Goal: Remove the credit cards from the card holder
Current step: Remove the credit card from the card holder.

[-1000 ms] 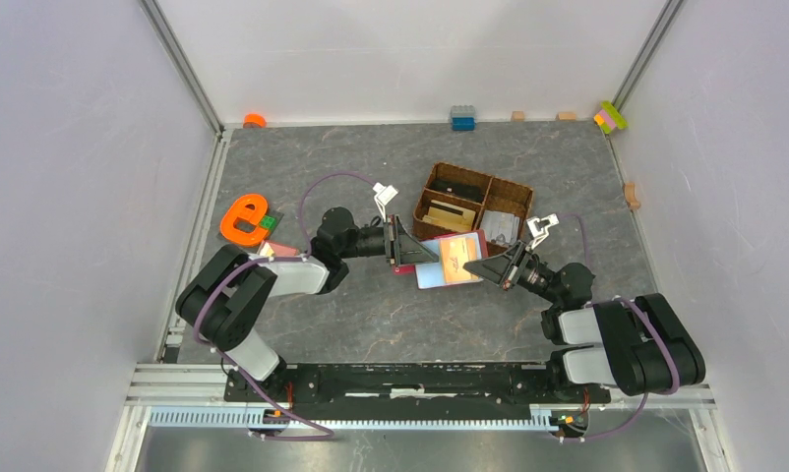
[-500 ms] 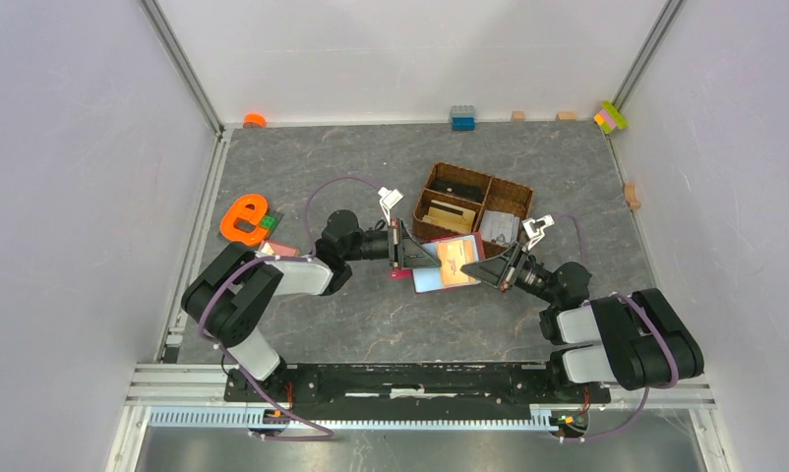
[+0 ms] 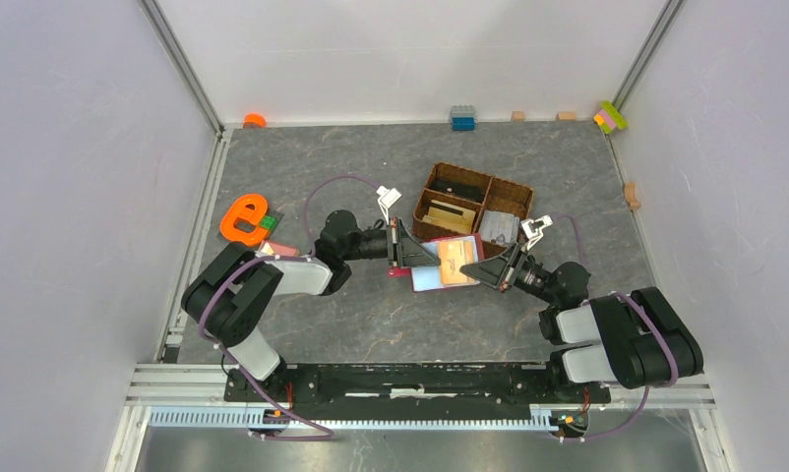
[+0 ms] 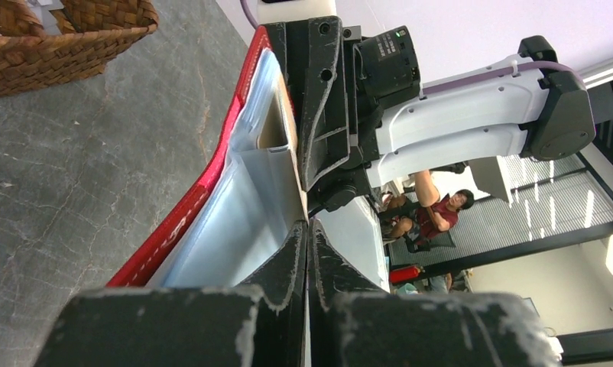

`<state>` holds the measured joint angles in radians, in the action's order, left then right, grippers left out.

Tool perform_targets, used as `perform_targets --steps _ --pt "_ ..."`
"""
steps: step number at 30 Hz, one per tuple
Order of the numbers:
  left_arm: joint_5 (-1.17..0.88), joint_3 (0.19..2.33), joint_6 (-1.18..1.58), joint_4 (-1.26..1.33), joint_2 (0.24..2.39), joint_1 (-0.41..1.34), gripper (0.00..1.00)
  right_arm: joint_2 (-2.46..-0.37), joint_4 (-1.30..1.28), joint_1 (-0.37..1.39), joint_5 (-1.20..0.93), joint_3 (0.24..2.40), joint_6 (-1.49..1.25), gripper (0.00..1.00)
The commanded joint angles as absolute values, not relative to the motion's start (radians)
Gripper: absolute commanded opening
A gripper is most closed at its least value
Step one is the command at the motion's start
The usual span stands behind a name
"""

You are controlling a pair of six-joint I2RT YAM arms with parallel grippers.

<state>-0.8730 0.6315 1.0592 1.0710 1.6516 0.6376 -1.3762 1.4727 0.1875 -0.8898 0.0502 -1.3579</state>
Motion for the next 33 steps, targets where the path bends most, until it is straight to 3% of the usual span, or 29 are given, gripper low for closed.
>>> perform_targets --steps 1,11,12,14,17,21,30,32,33 --pt "-0.864 0.623 1.093 1.106 1.638 0.613 0.02 -1.376 1.823 0.168 -0.884 0.043 -1.378 0.18" --pt "-0.854 0.631 1.082 1.057 1.659 0.603 0.02 -1.394 1.876 0.155 -0.884 0.038 -1.410 0.12" --pt "-0.861 0.634 1.083 1.057 1.661 0.605 0.05 -1.396 1.877 0.155 -0.884 0.038 -1.411 0.12" --pt "-0.866 0.637 1.088 1.061 1.667 0.608 0.26 -1.398 1.884 0.155 -0.884 0.038 -1.414 0.11" --pt "-0.867 0.640 1.088 1.062 1.673 0.615 0.48 -1.401 1.893 0.155 -0.884 0.038 -1.418 0.10" --pt "-0.862 0.646 1.086 1.047 1.682 0.620 0.54 -1.404 1.903 0.156 -0.884 0.038 -1.425 0.10" --pt "-0.891 0.683 1.089 1.069 1.705 0.672 0.36 -1.425 1.922 0.179 -0.890 0.051 -1.436 0.10" --pt "-0.891 0.683 1.087 1.072 1.703 0.672 0.22 -1.430 1.928 0.181 -0.890 0.054 -1.436 0.10" --pt "-0.891 0.682 1.087 1.073 1.701 0.672 0.09 -1.430 1.928 0.180 -0.890 0.054 -1.439 0.10"
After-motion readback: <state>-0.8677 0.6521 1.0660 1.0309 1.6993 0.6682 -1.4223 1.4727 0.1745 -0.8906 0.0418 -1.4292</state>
